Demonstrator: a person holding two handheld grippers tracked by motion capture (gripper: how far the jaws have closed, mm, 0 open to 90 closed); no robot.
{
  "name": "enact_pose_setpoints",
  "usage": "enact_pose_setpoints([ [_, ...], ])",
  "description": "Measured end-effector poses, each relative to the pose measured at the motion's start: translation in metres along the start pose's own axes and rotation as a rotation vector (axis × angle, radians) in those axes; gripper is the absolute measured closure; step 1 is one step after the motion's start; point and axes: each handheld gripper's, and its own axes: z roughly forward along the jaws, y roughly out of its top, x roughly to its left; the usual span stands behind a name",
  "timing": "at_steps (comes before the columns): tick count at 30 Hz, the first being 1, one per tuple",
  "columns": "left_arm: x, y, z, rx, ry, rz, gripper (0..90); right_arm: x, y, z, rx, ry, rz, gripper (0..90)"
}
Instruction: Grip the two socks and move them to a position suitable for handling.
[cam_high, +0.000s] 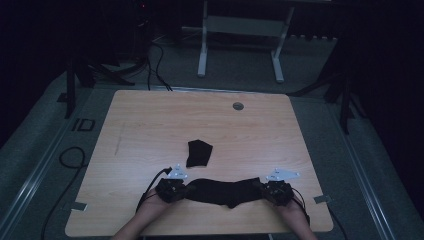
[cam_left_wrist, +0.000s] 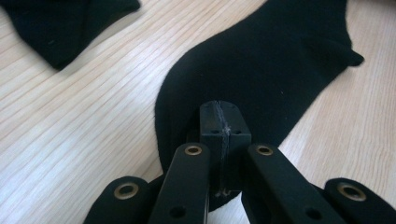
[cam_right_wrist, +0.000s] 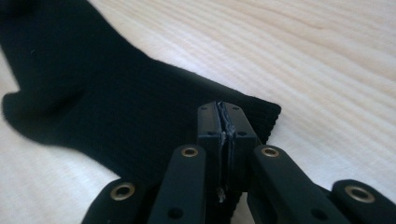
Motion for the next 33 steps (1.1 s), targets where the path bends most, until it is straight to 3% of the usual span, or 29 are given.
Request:
enact_pose_setpoints([
  [5,0.0,-0.008,-0.007,-0.005,-0.006,-0.013,89.8,0.011,-0.006,-0.002,-0.014,0.018,-0.012,85.2],
  [18,0.002,-0.009,-0.009,-0.03,-0.02,-0.011,89.0,0.013,-0.001,-0.002,0.006,0.04,-0.013,78.4],
  [22,0.002,-0.007,-0.022,-0.072,0.002,0.011,78.8,0.014,0.009,-0.008,-0.017,0.057,-0.018,73.4],
  [26,0.006,-0.013,-0.037,-0.131,0.043,-0.009,62.2,0.013,0.025,-0.011,-0.055,0.066,-0.015,64.9],
  [29,0.011,-0.021,-0.046,-0.172,0.055,-0.013,54.0,0.013,0.044,-0.009,-0.081,0.072,-0.029,57.6],
  [33,0.016,-0.03,-0.054,-0.188,0.068,-0.028,48.9,0.018,0.074,0.002,-0.101,0.089,-0.061,49.1],
])
